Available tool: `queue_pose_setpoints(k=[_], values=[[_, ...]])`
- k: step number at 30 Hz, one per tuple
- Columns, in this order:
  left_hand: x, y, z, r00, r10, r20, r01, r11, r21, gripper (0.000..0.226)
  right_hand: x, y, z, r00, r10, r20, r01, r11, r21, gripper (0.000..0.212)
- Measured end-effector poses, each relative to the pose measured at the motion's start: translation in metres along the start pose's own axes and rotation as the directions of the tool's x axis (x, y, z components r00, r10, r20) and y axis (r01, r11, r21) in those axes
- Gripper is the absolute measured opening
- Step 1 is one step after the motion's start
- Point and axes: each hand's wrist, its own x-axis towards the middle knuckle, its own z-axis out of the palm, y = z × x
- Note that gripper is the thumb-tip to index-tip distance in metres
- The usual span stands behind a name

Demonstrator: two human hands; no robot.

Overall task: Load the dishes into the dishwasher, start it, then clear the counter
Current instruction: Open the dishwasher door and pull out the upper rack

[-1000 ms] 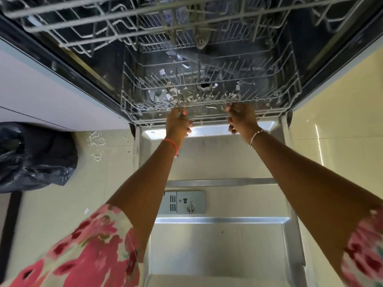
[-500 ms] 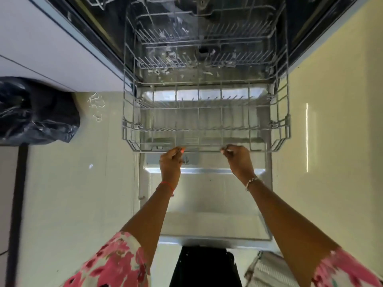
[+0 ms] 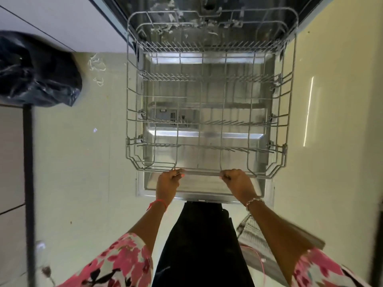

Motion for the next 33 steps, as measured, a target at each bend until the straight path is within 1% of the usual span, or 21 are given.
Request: queue_pose_setpoints(k=[3, 6, 10, 12, 13, 14, 15, 16, 17, 18, 19, 21, 22, 24, 25, 26, 27, 29, 30, 31, 33], values=[[-0.013, -0.007, 0.000, 0.999, -0.003, 0.037, 0.003, 1.000, -0.017, 0.018, -0.011, 0.005, 0.008, 0.999, 0.013, 0.039, -0.012, 1.000, -0.016, 0.021], [-0.020, -0.006, 0.004, 1.000, -0.021, 0.018, 0.022, 0.997, -0.077, 0.018, -0.016, 0.007, 0.011, 1.000, 0.028, 0.004, -0.028, 1.000, 0.006, 0.018], [-0.016, -0.002, -0.001, 0.995, -0.058, 0.080, 0.059, 0.998, -0.020, 0.020, -0.009, 0.005, 0.009, 0.994, 0.052, 0.092, -0.046, 0.997, -0.062, 0.025], [-0.012, 0.001, -0.011, 0.975, -0.097, 0.200, 0.090, 0.995, 0.045, 0.021, -0.011, 0.003, 0.004, 0.992, 0.035, 0.125, -0.022, 0.994, -0.103, 0.028], [-0.011, 0.009, -0.018, 0.944, -0.130, 0.304, 0.112, 0.991, 0.075, 0.022, -0.013, 0.001, -0.003, 0.992, 0.032, 0.125, -0.019, 0.995, -0.100, 0.029], [-0.008, 0.019, -0.026, 0.894, -0.162, 0.418, 0.127, 0.986, 0.110, 0.023, -0.013, -0.001, -0.011, 0.992, 0.039, 0.121, -0.031, 0.998, -0.062, 0.030], [-0.003, 0.038, -0.034, 0.838, -0.183, 0.514, 0.122, 0.981, 0.150, 0.025, -0.008, -0.007, -0.024, 0.996, 0.036, 0.087, -0.035, 0.999, -0.012, 0.030], [0.006, 0.062, -0.041, 0.802, -0.177, 0.570, 0.093, 0.981, 0.173, 0.026, 0.001, -0.019, -0.044, 0.999, 0.015, 0.028, -0.017, 0.998, 0.056, 0.030], [0.010, 0.086, -0.046, 0.798, -0.150, 0.584, 0.081, 0.986, 0.144, 0.026, 0.005, -0.031, -0.061, 0.999, 0.002, -0.049, 0.006, 0.989, 0.148, 0.027], [0.026, 0.138, -0.060, 0.842, -0.047, 0.537, 0.027, 0.999, 0.045, 0.025, 0.022, -0.061, -0.106, 0.981, -0.034, -0.191, 0.076, 0.973, 0.216, 0.024], [0.036, 0.185, -0.071, 0.886, 0.061, 0.460, -0.037, 0.997, -0.061, 0.022, 0.030, -0.092, -0.149, 0.952, -0.066, -0.299, 0.152, 0.949, 0.275, 0.020], [0.046, 0.244, -0.077, 0.941, 0.180, 0.285, -0.114, 0.966, -0.234, 0.020, 0.038, -0.127, -0.201, 0.903, -0.077, -0.422, 0.279, 0.852, 0.442, 0.012], [0.047, 0.259, -0.077, 0.952, 0.226, 0.207, -0.156, 0.939, -0.306, 0.021, 0.038, -0.137, -0.214, 0.898, -0.065, -0.436, 0.316, 0.786, 0.532, 0.010], [0.053, 0.287, -0.074, 0.943, 0.327, 0.066, -0.270, 0.863, -0.428, 0.020, 0.040, -0.157, -0.237, 0.882, -0.052, -0.468, 0.401, 0.604, 0.689, 0.010], [0.057, 0.304, -0.073, 0.931, 0.365, 0.000, -0.322, 0.823, -0.468, 0.019, 0.044, -0.167, -0.248, 0.868, -0.048, -0.494, 0.444, 0.519, 0.730, 0.012], [0.062, 0.322, -0.076, 0.914, 0.399, -0.074, -0.381, 0.781, -0.495, 0.020, 0.049, -0.179, -0.263, 0.850, -0.040, -0.526, 0.483, 0.460, 0.745, 0.015], [0.066, 0.346, -0.080, 0.894, 0.427, -0.135, -0.430, 0.736, -0.523, 0.022, 0.054, -0.195, -0.283, 0.832, -0.038, -0.553, 0.514, 0.429, 0.743, 0.019], [0.077, 0.392, -0.091, 0.840, 0.498, -0.215, -0.527, 0.656, -0.540, 0.031, 0.069, -0.226, -0.324, 0.805, -0.057, -0.591, 0.554, 0.429, 0.713, 0.024], [0.082, 0.409, -0.094, 0.814, 0.535, -0.227, -0.566, 0.641, -0.519, 0.037, 0.077, -0.236, -0.337, 0.799, -0.071, -0.597, 0.558, 0.455, 0.694, 0.026], [0.088, 0.421, -0.096, 0.796, 0.559, -0.231, -0.593, 0.645, -0.483, 0.041, 0.086, -0.243, -0.346, 0.793, -0.088, -0.603, 0.559, 0.496, 0.664, 0.028], [0.099, 0.435, -0.097, 0.797, 0.565, -0.213, -0.600, 0.699, -0.389, 0.042, 0.101, -0.248, -0.352, 0.791, -0.107, -0.603, 0.540, 0.585, 0.605, 0.027]])
